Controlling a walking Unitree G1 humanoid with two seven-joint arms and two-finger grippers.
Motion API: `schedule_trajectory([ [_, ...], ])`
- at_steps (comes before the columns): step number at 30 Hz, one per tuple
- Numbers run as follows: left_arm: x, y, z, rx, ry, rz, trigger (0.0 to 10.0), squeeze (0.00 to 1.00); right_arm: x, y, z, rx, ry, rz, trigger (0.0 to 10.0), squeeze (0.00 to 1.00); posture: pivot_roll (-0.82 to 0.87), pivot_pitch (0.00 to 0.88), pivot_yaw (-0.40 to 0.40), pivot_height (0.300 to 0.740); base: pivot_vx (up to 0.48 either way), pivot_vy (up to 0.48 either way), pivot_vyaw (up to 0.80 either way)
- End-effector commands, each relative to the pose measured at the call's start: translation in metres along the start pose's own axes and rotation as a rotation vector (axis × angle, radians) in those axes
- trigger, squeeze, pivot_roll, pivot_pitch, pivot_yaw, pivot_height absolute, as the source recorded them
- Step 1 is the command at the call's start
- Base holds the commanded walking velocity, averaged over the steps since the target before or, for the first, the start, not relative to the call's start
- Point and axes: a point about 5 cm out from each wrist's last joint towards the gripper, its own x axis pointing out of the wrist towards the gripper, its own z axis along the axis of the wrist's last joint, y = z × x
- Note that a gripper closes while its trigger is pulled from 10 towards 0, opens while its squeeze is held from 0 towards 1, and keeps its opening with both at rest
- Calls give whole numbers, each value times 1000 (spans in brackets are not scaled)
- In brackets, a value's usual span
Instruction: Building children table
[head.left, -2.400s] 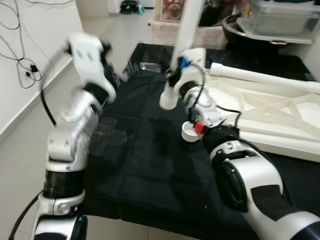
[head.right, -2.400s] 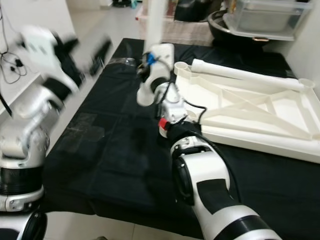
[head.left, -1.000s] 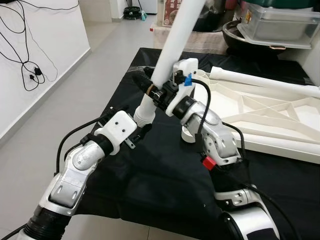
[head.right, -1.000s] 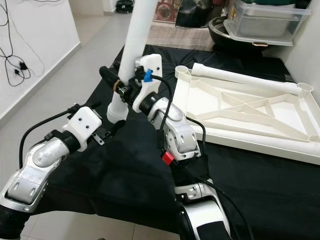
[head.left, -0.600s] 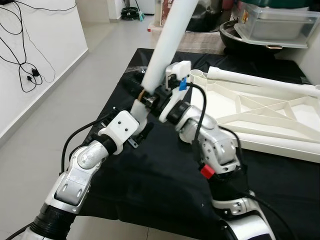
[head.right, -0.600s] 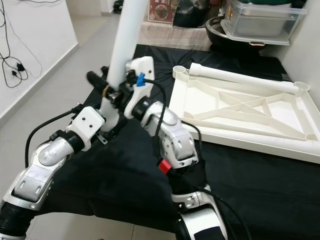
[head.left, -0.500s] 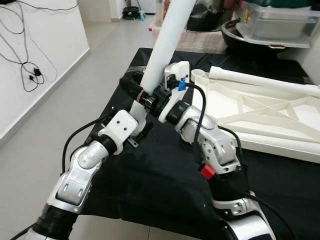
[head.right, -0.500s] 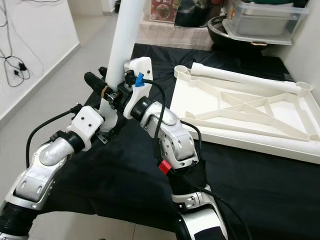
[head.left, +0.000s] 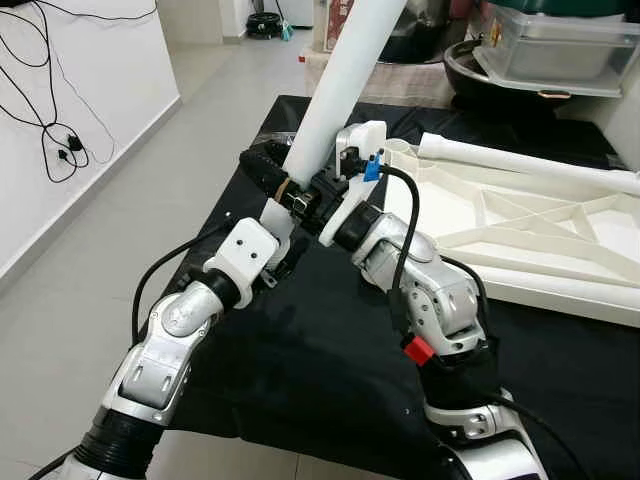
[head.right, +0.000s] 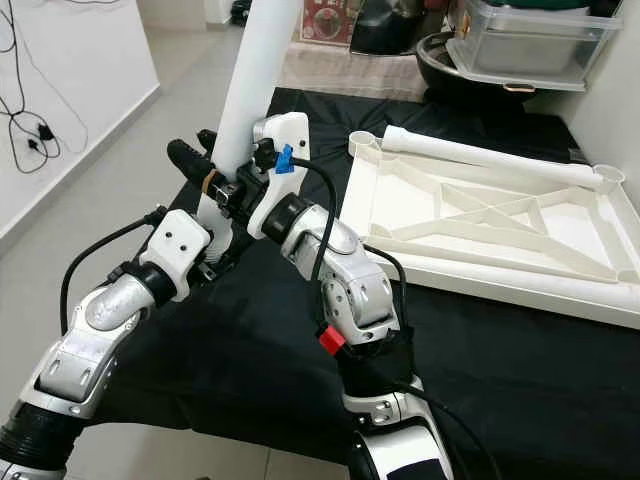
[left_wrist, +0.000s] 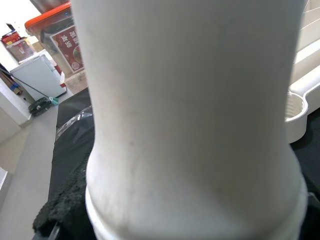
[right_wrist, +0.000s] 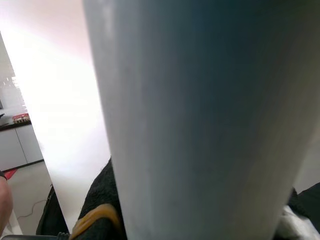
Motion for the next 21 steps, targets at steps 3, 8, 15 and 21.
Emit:
schedule_trajectory([
  [3, -1, 11, 0, 53, -1, 48, 0, 0, -2, 2, -8, 16, 35, 9, 0, 0, 77, 59, -21, 740, 0, 0, 0],
  [8, -1, 9, -1, 72, 9, 38, 10000, 0, -1, 0, -7, 6, 21, -12, 10000, 0, 80, 59, -22, 740, 0, 0, 0],
  [15, -2, 9, -1, 85, 9, 35, 10000, 0, -1, -1, -6, -3, 9, -24, 10000, 1000, 82, 60, -23, 740, 0, 0, 0],
  [21, -4, 9, -2, 104, 12, 32, 10000, 0, 0, -2, -4, -1, 1, -34, 10000, 0, 84, 59, -21, 740, 0, 0, 0],
])
